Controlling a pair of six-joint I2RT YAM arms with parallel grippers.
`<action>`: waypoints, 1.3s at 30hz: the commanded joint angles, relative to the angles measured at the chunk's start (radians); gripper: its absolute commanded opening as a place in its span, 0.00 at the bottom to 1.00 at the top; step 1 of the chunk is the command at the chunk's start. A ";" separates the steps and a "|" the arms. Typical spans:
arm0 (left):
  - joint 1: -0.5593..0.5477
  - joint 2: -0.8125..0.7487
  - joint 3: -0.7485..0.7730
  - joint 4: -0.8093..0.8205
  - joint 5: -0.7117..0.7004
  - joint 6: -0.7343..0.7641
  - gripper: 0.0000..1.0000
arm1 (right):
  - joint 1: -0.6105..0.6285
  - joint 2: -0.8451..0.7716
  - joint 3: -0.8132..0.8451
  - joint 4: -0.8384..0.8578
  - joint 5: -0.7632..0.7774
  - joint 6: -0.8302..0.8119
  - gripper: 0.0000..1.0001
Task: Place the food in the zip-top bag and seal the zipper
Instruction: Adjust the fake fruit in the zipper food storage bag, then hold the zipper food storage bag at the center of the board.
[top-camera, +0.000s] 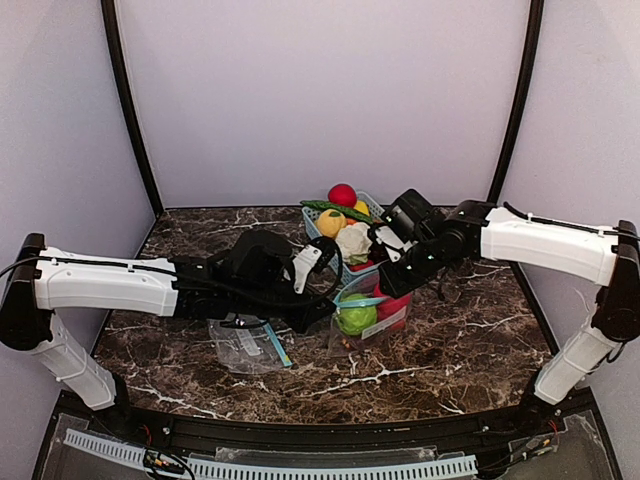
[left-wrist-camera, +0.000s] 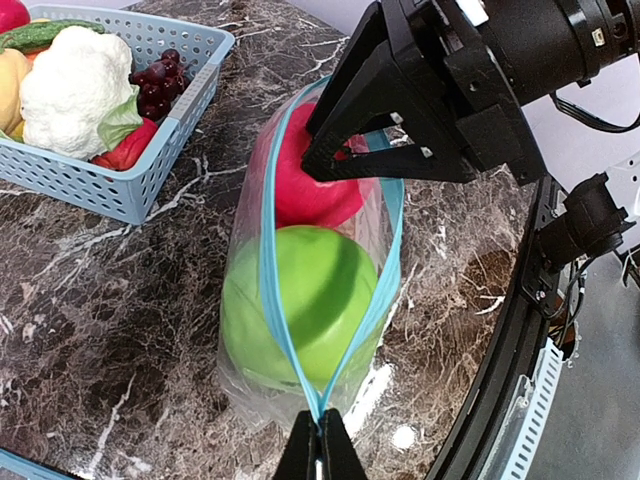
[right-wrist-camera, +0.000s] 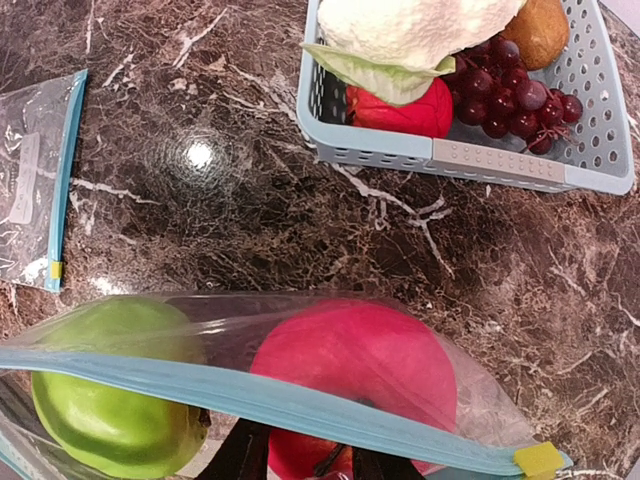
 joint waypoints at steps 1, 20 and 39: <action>0.004 -0.049 0.011 -0.024 -0.021 0.023 0.01 | -0.016 0.003 0.019 -0.079 0.060 -0.004 0.27; 0.080 -0.160 -0.066 -0.069 0.126 0.083 0.01 | -0.200 -0.365 -0.201 0.198 -0.256 -0.023 0.62; 0.140 -0.248 -0.169 -0.081 0.165 0.073 0.01 | -0.336 -0.387 -0.707 0.973 -0.685 0.049 0.58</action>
